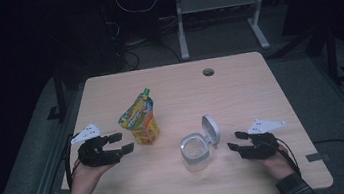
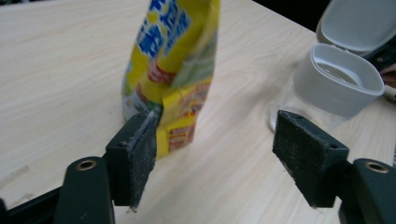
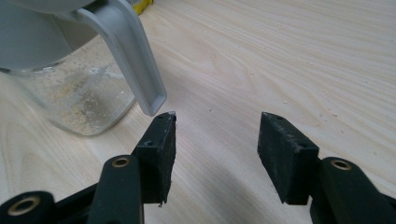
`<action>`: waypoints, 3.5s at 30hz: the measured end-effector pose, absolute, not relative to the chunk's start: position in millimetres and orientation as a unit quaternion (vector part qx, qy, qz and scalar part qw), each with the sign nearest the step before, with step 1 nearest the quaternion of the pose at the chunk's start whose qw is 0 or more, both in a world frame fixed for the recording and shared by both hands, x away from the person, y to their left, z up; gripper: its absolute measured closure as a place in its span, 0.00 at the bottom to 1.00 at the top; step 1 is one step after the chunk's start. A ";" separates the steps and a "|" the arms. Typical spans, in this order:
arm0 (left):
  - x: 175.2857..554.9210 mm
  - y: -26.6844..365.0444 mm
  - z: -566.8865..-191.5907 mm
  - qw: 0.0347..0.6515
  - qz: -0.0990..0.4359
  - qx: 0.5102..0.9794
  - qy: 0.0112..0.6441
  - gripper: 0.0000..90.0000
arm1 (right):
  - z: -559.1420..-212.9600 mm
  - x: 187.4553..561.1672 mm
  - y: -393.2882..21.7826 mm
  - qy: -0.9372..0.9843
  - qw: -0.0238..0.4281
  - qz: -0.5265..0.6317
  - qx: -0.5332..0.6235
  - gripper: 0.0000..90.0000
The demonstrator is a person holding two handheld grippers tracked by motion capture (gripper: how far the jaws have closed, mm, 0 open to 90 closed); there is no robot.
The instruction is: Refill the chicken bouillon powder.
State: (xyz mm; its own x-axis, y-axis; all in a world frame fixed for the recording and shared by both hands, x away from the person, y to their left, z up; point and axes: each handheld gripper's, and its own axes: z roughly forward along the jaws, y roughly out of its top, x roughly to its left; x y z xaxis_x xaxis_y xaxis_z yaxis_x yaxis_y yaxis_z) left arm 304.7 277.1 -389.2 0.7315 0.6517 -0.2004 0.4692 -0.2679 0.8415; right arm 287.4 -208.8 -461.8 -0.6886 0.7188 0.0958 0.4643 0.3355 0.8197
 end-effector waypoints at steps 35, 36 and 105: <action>346.8 249.4 -372.9 0.501 0.138 0.785 0.337 0.35 | -461.9 286.9 -207.9 0.807 0.148 0.443 0.361 0.51; 346.8 249.4 -372.9 0.501 0.138 0.785 0.337 0.36 | -461.9 286.9 -207.9 0.807 0.148 0.443 0.361 0.51; 334.6 258.1 -358.4 0.533 0.130 0.775 0.314 1.00 | -462.8 286.7 -206.6 0.809 0.142 0.440 0.364 0.51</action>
